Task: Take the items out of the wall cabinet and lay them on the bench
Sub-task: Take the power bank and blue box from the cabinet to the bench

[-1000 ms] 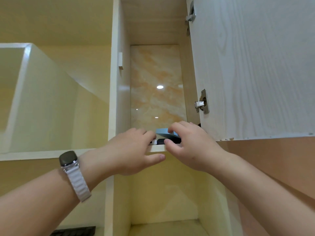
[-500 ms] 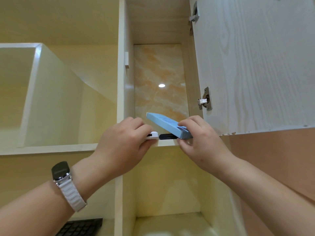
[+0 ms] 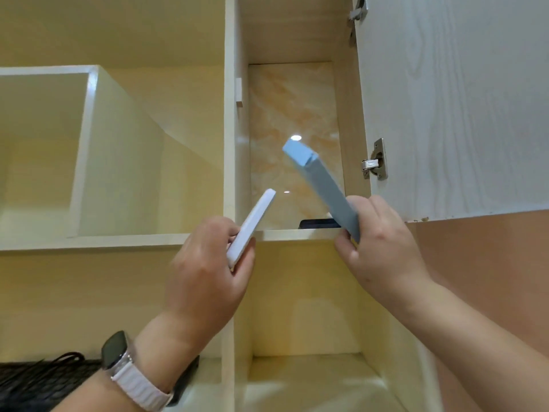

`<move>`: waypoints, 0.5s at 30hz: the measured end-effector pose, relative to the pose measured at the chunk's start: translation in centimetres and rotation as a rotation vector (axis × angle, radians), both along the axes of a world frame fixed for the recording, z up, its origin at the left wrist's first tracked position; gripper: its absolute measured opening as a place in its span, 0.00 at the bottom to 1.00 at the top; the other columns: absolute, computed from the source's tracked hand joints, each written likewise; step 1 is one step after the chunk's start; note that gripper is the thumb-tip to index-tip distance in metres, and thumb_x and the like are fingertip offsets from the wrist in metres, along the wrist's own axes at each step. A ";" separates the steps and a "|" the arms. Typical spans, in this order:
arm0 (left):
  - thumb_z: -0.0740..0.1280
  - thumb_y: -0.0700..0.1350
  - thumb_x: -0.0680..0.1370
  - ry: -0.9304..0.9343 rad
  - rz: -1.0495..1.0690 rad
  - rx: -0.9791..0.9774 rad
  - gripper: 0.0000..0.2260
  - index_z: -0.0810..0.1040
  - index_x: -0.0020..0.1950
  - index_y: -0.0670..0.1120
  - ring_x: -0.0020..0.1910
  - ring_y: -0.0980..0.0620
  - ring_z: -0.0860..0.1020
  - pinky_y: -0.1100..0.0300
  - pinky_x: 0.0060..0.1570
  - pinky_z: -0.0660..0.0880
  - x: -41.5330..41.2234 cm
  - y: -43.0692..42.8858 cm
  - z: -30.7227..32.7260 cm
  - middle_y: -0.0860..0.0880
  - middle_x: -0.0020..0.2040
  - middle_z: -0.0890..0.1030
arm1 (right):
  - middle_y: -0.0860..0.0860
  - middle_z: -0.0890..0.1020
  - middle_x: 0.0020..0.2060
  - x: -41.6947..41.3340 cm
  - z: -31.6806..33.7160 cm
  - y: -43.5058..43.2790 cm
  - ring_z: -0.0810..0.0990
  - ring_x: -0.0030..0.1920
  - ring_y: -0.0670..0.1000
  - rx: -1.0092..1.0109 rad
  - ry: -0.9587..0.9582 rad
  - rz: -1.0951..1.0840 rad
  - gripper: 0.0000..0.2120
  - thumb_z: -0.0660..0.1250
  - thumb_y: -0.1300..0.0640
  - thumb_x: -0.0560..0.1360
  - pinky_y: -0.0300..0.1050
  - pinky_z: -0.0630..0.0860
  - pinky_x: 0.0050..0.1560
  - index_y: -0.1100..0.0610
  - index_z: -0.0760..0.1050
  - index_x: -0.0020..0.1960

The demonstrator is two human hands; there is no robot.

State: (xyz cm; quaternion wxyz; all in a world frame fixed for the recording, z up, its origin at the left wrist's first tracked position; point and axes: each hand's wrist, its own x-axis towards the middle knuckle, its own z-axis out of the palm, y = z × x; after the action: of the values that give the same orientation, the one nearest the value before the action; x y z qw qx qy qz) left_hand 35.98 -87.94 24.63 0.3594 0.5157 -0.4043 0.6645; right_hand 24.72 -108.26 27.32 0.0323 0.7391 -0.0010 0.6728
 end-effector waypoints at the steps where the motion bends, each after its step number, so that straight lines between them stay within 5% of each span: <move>1: 0.70 0.41 0.73 0.042 0.004 -0.010 0.08 0.74 0.50 0.43 0.35 0.49 0.74 0.62 0.35 0.69 -0.1 0.0 -0.3 0.47 0.41 0.77 | 0.51 0.72 0.39 -0.1 -0.1 0.4 0.70 0.38 0.55 0.048 0.007 0.024 0.11 0.69 0.63 0.69 0.45 0.67 0.32 0.58 0.74 0.51; 4: 0.71 0.38 0.73 0.175 0.001 -0.002 0.15 0.74 0.59 0.43 0.40 0.52 0.75 0.67 0.38 0.65 -0.3 -0.1 -0.9 0.47 0.46 0.81 | 0.47 0.73 0.38 -0.6 -0.4 1.4 0.71 0.37 0.49 0.265 0.024 0.182 0.04 0.66 0.56 0.74 0.35 0.65 0.31 0.54 0.71 0.44; 9: 0.71 0.39 0.74 0.277 0.014 0.033 0.21 0.73 0.66 0.43 0.43 0.54 0.73 0.65 0.41 0.69 -0.6 -0.4 -2.0 0.47 0.52 0.80 | 0.40 0.80 0.34 -1.7 -1.9 2.6 0.78 0.37 0.36 0.500 0.150 0.508 0.07 0.66 0.53 0.75 0.29 0.70 0.30 0.44 0.73 0.39; 12: 0.70 0.42 0.75 0.355 -0.029 0.012 0.18 0.73 0.64 0.44 0.41 0.56 0.71 0.63 0.38 0.67 -0.7 -0.6 -2.5 0.49 0.51 0.79 | 0.44 0.84 0.36 -1.9 -3.4 2.7 0.82 0.40 0.49 0.608 0.189 0.661 0.01 0.69 0.53 0.72 0.43 0.79 0.38 0.49 0.79 0.41; 14: 0.68 0.45 0.76 0.393 -0.101 -0.008 0.17 0.72 0.64 0.45 0.42 0.56 0.72 0.66 0.35 0.66 -0.7 -0.7 -3.1 0.51 0.51 0.78 | 0.50 0.84 0.41 -2.2 -4.7 3.0 0.82 0.43 0.57 0.635 0.197 0.755 0.09 0.66 0.54 0.66 0.59 0.81 0.42 0.50 0.79 0.46; 15: 0.67 0.47 0.76 0.414 -0.149 -0.014 0.17 0.72 0.64 0.47 0.42 0.56 0.72 0.67 0.36 0.66 -0.9 -0.7 -3.5 0.53 0.50 0.77 | 0.50 0.84 0.43 -2.3 -5.4 3.1 0.83 0.43 0.55 0.655 0.209 0.800 0.12 0.64 0.55 0.65 0.58 0.82 0.40 0.48 0.79 0.48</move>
State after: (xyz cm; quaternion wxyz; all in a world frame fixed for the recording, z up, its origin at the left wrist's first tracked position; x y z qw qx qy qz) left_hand 35.10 -88.65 21.17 0.4864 0.6071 -0.3543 0.5189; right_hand 22.38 -105.15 21.97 -0.4599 0.7162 0.0741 0.5196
